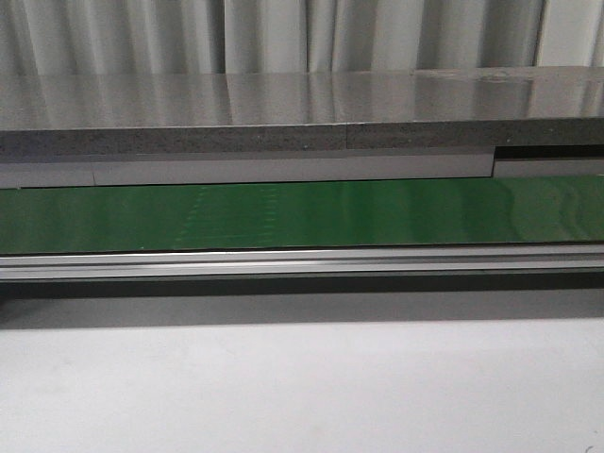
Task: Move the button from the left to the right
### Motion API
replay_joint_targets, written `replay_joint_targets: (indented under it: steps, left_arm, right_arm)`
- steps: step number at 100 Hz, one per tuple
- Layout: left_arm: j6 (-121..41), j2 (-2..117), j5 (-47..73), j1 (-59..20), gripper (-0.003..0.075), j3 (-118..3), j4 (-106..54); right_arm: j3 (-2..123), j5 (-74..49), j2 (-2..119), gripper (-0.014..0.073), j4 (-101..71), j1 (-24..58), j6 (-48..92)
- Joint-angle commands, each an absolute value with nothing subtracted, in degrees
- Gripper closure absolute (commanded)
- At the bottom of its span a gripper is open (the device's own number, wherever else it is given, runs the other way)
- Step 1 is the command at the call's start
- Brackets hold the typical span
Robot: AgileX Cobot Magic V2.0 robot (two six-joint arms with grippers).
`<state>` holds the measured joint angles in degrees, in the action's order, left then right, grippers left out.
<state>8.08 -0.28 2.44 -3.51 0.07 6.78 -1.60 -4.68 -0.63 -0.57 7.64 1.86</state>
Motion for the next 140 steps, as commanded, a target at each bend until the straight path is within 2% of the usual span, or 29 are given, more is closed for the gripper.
replay_joint_targets:
  steps: [1, 60, 86, 119, 140]
  left_arm:
    - [8.6, -2.0, -2.1, -3.4, 0.074, 2.1, 6.4]
    - [8.6, -1.6, -1.3, -3.4, 0.074, -0.1, 6.4]
    - [8.6, 6.5, 10.9, -3.4, 0.074, -12.1, 5.0]
    - [8.6, 25.2, 27.1, -3.4, 0.074, -33.9, 6.6]
    - [8.6, 35.2, 34.3, -3.4, 0.074, -43.2, 6.5]
  right_arm:
    - [-0.7, 0.3, -1.8, 0.0662, 0.0, 7.6, 1.9]
    - [-0.7, 0.3, -1.8, 0.0662, 0.0, 7.6, 1.9]
    - [-0.7, 0.3, -1.8, 0.0662, 0.0, 7.6, 1.9]
    - [-0.7, 0.3, -1.8, 0.0662, 0.0, 7.6, 1.9]
    - [-0.7, 0.3, -1.8, 0.0662, 0.0, 7.6, 1.9]
